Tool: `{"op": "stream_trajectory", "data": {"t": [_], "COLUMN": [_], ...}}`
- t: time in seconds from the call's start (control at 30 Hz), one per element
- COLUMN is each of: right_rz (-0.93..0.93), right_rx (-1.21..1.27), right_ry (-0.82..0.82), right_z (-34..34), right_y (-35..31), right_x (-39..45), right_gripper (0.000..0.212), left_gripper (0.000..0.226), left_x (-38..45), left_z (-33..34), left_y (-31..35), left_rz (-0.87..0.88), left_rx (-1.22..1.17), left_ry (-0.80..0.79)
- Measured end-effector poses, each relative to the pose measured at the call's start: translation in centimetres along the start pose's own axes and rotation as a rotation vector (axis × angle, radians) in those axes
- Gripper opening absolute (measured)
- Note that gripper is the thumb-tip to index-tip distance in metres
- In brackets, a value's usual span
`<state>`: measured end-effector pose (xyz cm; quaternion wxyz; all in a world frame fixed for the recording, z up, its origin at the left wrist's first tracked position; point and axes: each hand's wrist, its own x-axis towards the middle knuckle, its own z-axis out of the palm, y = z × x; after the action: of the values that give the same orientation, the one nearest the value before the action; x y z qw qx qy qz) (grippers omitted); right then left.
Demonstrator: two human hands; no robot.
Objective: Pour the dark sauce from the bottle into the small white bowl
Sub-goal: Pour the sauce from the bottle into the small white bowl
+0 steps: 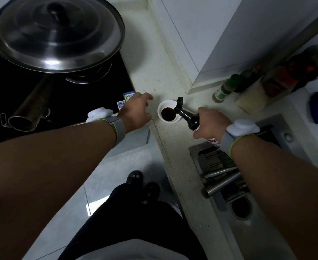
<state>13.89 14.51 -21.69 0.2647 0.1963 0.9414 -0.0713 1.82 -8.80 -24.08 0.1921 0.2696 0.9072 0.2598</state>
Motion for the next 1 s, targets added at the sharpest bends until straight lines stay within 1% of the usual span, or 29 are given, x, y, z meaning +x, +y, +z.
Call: {"op": "stream_trajectory", "data": {"t": [1.0], "right_rz": [-0.003], "right_rx": [0.001], "right_ry": [0.008], "right_z": [-0.01], "right_y": [0.02], "right_x": [0.23], "right_gripper": [0.06], "left_gripper": [0.06], "left_x": [0.38], "left_z": [-0.04], "left_y": [0.19], "left_rz": [0.006], "left_rx": [-0.007], "left_ry": [-0.009]}}
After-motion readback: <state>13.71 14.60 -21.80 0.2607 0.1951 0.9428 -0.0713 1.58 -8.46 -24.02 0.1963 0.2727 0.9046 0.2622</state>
